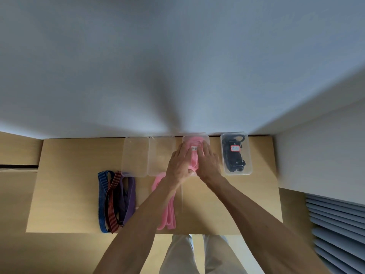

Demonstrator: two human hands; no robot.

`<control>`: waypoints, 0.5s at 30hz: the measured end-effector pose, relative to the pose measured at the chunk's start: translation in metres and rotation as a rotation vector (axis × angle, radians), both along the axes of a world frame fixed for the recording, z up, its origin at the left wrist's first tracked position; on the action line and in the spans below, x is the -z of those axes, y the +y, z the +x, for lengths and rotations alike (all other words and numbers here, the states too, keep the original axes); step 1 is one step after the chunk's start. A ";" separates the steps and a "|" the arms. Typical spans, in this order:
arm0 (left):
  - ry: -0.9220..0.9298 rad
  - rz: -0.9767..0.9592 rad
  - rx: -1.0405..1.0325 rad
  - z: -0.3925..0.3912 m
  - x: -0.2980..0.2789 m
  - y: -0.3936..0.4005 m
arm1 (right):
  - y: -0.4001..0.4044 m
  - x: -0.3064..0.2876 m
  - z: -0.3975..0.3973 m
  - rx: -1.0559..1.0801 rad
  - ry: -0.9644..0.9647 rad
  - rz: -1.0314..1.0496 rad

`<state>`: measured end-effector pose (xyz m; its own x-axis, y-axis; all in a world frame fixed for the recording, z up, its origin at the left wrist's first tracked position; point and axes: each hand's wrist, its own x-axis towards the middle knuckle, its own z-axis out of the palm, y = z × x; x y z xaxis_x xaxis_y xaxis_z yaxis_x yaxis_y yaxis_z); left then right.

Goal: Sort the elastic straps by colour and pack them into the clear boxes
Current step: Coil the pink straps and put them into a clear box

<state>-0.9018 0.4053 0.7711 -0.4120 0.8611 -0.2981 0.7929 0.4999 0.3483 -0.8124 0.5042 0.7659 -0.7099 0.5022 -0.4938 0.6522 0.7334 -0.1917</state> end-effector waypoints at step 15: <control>-0.067 0.039 -0.679 0.018 -0.041 -0.108 | -0.087 -0.046 -0.005 0.249 0.179 -0.280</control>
